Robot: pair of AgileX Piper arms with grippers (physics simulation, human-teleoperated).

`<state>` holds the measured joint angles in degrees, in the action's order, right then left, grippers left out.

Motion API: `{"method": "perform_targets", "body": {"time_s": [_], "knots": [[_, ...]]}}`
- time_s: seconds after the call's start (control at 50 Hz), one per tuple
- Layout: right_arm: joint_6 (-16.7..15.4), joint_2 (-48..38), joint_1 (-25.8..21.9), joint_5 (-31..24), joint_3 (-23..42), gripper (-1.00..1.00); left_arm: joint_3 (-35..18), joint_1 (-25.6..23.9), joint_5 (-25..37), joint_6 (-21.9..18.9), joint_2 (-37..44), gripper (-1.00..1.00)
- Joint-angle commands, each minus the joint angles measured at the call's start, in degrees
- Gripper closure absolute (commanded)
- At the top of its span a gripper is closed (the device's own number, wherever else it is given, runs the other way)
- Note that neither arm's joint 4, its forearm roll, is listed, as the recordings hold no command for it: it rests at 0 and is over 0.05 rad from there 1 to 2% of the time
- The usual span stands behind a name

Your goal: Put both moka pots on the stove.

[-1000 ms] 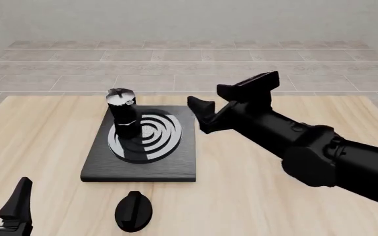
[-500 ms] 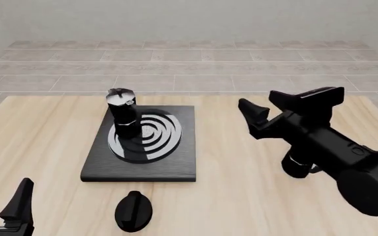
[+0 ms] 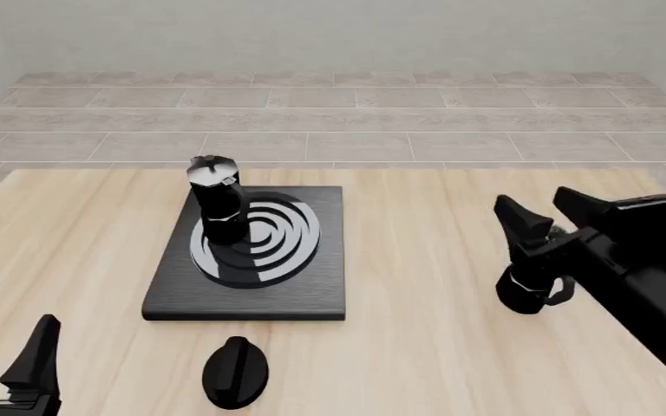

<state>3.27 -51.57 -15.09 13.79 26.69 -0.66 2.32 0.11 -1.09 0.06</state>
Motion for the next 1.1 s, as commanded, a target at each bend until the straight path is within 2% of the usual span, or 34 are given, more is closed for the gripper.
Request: {"method": "perform_targets", "body": {"time_s": [0.02,0.74,1.1], "knots": [[0.25,4.96,4.68,-2.08,-3.78,-1.0,0.06,-0.12,0.11,-0.12,0.01,-1.0],[-0.6,12.94,15.78,-6.68,-11.68,-1.0,0.01,-0.35,0.28,-0.87,0.01,-1.0],[-0.49,13.77,17.33,-7.46,-13.74,-1.0,0.02,-0.35,0.31,-0.99,0.01,-1.0]]}}
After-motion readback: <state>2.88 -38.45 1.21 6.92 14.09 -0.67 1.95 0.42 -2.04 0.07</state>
